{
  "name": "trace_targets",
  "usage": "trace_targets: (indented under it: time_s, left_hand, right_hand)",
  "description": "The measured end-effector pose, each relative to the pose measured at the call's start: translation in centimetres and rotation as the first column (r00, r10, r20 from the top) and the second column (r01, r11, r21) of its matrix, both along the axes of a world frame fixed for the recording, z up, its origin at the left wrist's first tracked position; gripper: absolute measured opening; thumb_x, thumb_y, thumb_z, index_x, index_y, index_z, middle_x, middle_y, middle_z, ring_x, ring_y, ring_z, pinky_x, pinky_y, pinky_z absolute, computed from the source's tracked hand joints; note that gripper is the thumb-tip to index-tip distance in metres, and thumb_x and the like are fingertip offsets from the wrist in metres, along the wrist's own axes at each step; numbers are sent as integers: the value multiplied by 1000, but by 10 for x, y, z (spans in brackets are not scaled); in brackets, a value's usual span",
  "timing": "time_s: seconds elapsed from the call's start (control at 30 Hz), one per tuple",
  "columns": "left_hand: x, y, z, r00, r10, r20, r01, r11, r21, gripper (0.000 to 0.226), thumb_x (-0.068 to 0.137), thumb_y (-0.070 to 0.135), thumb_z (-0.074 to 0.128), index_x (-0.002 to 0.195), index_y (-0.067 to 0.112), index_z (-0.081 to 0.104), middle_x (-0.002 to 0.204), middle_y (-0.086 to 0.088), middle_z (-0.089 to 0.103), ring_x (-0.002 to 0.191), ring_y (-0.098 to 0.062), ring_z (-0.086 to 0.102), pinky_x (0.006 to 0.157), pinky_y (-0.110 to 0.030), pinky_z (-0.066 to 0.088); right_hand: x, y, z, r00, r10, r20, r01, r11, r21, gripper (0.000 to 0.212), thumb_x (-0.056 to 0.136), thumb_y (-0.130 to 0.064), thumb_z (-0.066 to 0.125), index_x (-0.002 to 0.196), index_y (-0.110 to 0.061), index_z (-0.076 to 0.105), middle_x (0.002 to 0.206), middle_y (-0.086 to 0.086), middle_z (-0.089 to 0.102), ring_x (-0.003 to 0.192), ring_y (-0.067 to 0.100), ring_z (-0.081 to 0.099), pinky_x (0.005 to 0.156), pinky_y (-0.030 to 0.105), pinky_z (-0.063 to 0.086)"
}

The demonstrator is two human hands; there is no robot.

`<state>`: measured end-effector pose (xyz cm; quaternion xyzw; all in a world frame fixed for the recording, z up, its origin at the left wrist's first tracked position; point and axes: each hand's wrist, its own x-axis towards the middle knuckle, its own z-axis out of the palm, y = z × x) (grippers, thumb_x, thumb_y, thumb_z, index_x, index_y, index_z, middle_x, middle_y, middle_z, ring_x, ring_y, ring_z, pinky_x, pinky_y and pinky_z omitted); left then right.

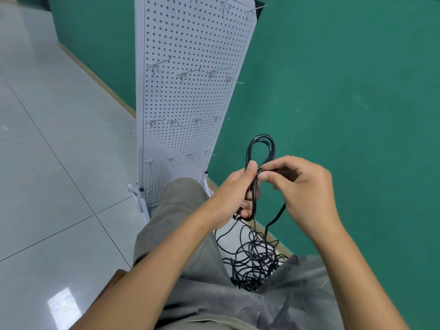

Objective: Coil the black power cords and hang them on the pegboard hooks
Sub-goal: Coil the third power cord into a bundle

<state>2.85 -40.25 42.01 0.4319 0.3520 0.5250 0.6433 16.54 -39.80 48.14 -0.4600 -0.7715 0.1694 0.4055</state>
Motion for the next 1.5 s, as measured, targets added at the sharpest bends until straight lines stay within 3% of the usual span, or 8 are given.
trace_targets:
  time_s: [0.13,0.27,0.5,0.8,1.0,1.17,1.3,1.5]
  left_hand:
    - [-1,-4,2,998,-63,-30,65,994,91,58,94,66,37,99,11,56,71,-5,57,43,-6,25,39,-17,27]
    - [-2,-4,3,997,-76,-32,80,985,153,21,104,37,53,99,19,62,63,3,52,49,-8,30,45,-19,35]
    - [-4,-6,8,996,-67,52,59,988,145,24,111,25,43,92,16,56,62,3,43,65,-22,52,67,-27,50]
    - [-15,-1,10,967,-41,250,25,997,66,29,109,33,44,83,20,39,62,6,37,44,-9,43,43,-22,41]
    - [-14,4,2,1000,0,-16,1,999,44,31,108,41,43,87,19,40,61,5,41,47,-12,43,47,-26,43]
    - [3,-1,-5,989,-32,-147,47,994,102,32,112,32,39,95,7,50,76,-3,56,59,-18,58,62,-31,54]
    - [7,1,-10,941,52,-334,11,983,183,36,112,31,40,110,6,67,100,6,72,96,-8,67,95,-27,53]
    - [3,-9,-1,974,-73,-216,116,974,195,32,113,27,35,102,13,62,81,-3,72,78,-16,70,79,-27,57]
  right_hand:
    - [2,4,6,995,-98,-3,98,995,1,24,74,-17,89,74,-18,65,64,-7,63,53,8,51,55,13,37]
    - [4,9,4,990,-141,-2,141,990,-1,36,77,-19,87,79,-24,51,77,0,61,65,22,58,61,20,41]
    - [22,16,-15,937,165,-309,-253,929,-270,18,97,-4,65,108,-17,58,102,-1,62,85,16,61,83,27,52]
    - [36,6,-70,927,-36,-373,-146,882,-448,5,98,-5,61,95,0,63,79,7,72,75,18,66,80,26,55]
    - [30,-4,-48,712,-90,-696,-282,871,-401,12,90,-17,61,89,-5,59,76,6,60,71,16,59,80,33,58]
    - [8,-7,-21,597,-138,-790,-319,863,-392,17,102,-20,52,87,-11,54,124,7,63,122,17,59,101,50,54]
    - [-5,-4,-10,535,-194,-823,-341,841,-420,19,108,-23,44,94,-12,52,111,8,75,105,22,70,77,41,53]
    - [-12,1,1,603,-221,-766,-300,827,-475,22,111,-30,39,98,-16,51,96,-3,78,100,18,70,43,27,50]
